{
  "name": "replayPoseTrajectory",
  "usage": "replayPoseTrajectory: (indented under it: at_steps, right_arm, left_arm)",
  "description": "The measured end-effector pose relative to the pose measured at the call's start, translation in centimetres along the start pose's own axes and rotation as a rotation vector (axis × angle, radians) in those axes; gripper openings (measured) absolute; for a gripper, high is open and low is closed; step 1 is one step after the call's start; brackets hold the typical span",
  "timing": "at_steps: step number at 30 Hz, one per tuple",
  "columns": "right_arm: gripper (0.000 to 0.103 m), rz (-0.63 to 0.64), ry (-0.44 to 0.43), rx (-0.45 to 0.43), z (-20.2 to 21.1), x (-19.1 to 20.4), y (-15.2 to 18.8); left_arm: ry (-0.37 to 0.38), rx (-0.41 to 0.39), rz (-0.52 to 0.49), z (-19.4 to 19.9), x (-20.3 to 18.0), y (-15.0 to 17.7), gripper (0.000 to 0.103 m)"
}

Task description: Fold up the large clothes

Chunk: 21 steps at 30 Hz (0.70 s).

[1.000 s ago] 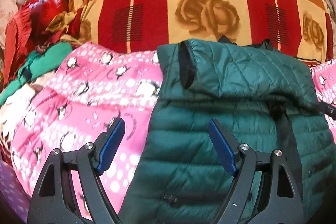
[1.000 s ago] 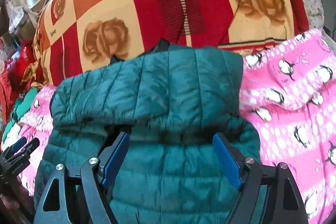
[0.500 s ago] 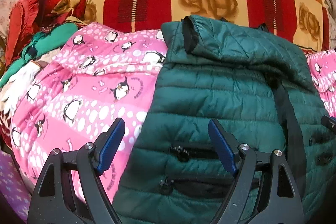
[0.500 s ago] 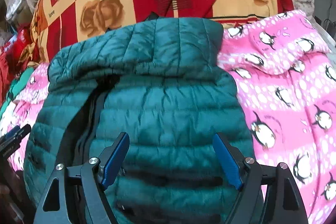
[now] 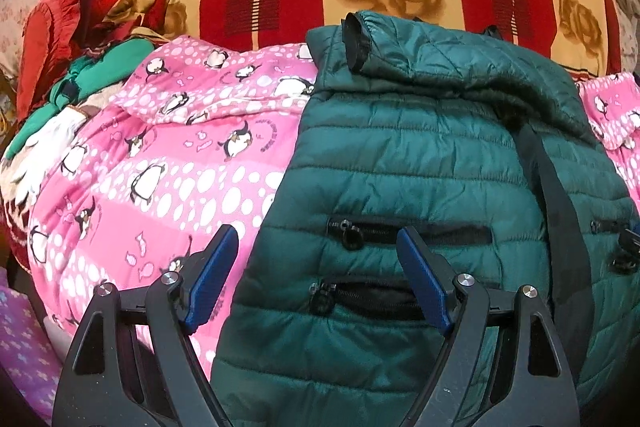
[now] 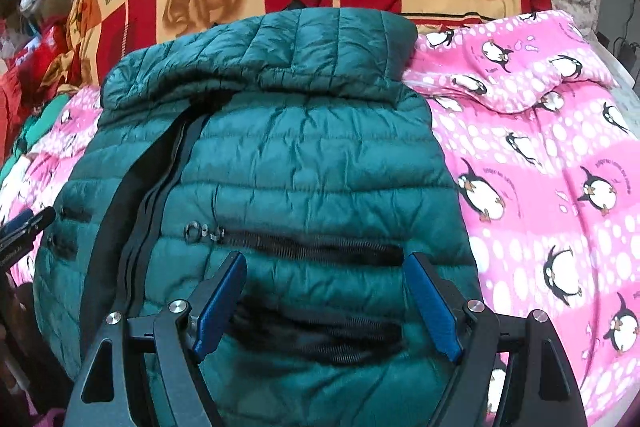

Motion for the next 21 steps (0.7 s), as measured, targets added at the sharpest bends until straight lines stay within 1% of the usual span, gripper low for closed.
replayPoseTrajectory:
  at_steps: [14,17,21]
  right_arm:
    - [0.080,0.033,0.001,0.030,1.6,-0.5,2.4]
    - [0.082,0.044,0.001,0.041,1.9,-0.6,2.9]
    - [0.082,0.067,0.016,0.059,2.1,-0.8,3.9]
  left_arm:
    - [-0.015,0.026,-0.009,0.6,1.2,2.2,0.082]
    - [-0.019,0.031,-0.011,0.6,1.5,2.7,0.082]
    - [-0.023,0.046,-0.017,0.7,1.7,3.5,0.082]
Point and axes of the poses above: each gripper's, at about its wrist camera, not at the fingertips, and z roughly against the way its jaws point, x to its left, y to its underside, the point moved 2 cm from there along -z, roughly the way its jaws point, and after that the axes turned 1 degree about x, right-handed, at the moved point
